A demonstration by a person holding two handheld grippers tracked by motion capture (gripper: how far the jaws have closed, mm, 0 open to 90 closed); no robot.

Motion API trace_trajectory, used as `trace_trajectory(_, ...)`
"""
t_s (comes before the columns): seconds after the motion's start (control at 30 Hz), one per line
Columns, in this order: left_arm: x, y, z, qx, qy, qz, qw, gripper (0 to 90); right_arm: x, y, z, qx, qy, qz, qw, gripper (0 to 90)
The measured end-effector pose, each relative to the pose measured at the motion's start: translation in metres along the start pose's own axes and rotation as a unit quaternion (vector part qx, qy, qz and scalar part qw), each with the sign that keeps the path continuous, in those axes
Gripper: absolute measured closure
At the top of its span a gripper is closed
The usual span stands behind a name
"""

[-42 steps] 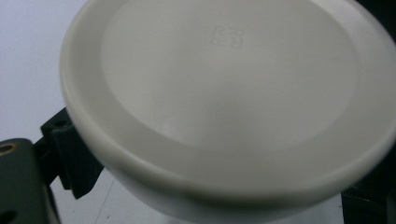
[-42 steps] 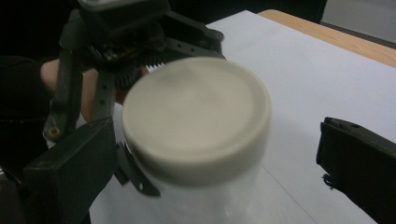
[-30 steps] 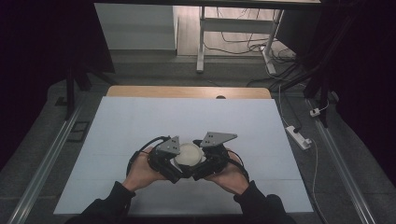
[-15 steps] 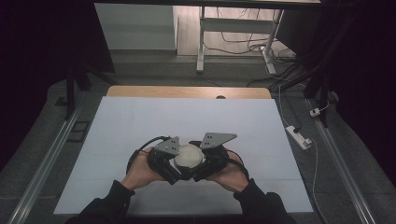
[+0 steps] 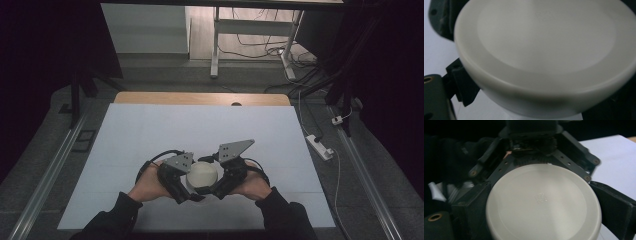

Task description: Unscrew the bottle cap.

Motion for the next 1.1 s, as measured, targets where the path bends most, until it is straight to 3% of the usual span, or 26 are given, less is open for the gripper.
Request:
trace_trajectory(0.07, 0.001, 0.0, 0.0, 0.003, -0.006, 0.002, 1.0, 7.3, -0.001, 0.001, 0.001, -0.006, -0.005, -0.001, 1.0, 7.4)
trace_trajectory(0.13, 0.001, 0.0, 0.0, 0.003, -0.01, 0.001, 0.9999, 7.3, -0.001, 0.001, 0.0, -0.009, 0.003, -0.002, 1.0, 7.2)
trace_trajectory(0.3, -0.004, -0.001, 0.008, -0.005, -0.059, -0.007, 0.9982, 7.3, -0.005, -0.007, -0.003, 0.006, 0.04, -0.03, 0.9987, 0.9)
trace_trajectory(0.4, -0.006, 0.0, 0.014, -0.016, -0.085, -0.008, 0.9962, 7.3, -0.009, -0.012, -0.007, 0.008, 0.088, -0.036, 0.9954, 0.0)
trace_trajectory(0.5, -0.008, 0.001, 0.019, -0.031, -0.112, -0.011, 0.9931, 7.3, -0.009, -0.011, -0.009, 0.008, 0.127, -0.025, 0.9915, 0.0)
trace_trajectory(0.53, -0.008, 0.001, 0.019, -0.031, -0.112, -0.011, 0.9931, 7.3, -0.009, -0.011, -0.009, 0.008, 0.127, -0.025, 0.9915, 0.0)
trace_trajectory(0.57, -0.009, 0.002, 0.021, -0.034, -0.119, -0.009, 0.9922, 7.3, -0.008, -0.01, -0.01, 0.012, 0.153, -0.02, 0.988, 0.0)
trace_trajectory(0.67, -0.009, 0.002, 0.022, -0.038, -0.131, -0.006, 0.9906, 7.3, -0.006, -0.01, -0.011, 0.012, 0.169, -0.019, 0.9854, 0.0)
trace_trajectory(0.73, -0.008, 0.001, 0.022, -0.038, -0.135, -0.005, 0.9901, 7.3, -0.002, -0.009, -0.012, 0.009, 0.19, -0.018, 0.9816, 0.0)
trace_trajectory(0.9, -0.006, -0.001, 0.02, -0.037, -0.137, -0.004, 0.9899, 7.3, 0.002, -0.006, -0.013, 0.006, 0.198, -0.018, 0.98, 3.6)
trace_trajectory(1.0, -0.006, -0.003, 0.018, -0.035, -0.138, -0.003, 0.9898, 7.3, 0.003, -0.006, -0.012, 0.007, 0.193, -0.022, 0.9809, 6.0)
trace_trajectory(1.1, -0.007, -0.005, 0.017, -0.032, -0.13, -0.005, 0.9909, 7.4, 0.003, -0.007, -0.009, -0.006, 0.19, -0.026, 0.9815, 7.0)
Point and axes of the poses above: each handheld gripper's, and its own axes: x roughly forward along the jaws, y roughly out of its underside, z roughly to its left, the point moved 6 cm from there along x, roughly forward along the jaws, and after that the axes turned 15 degrees about -z, right-handed, at the moved point
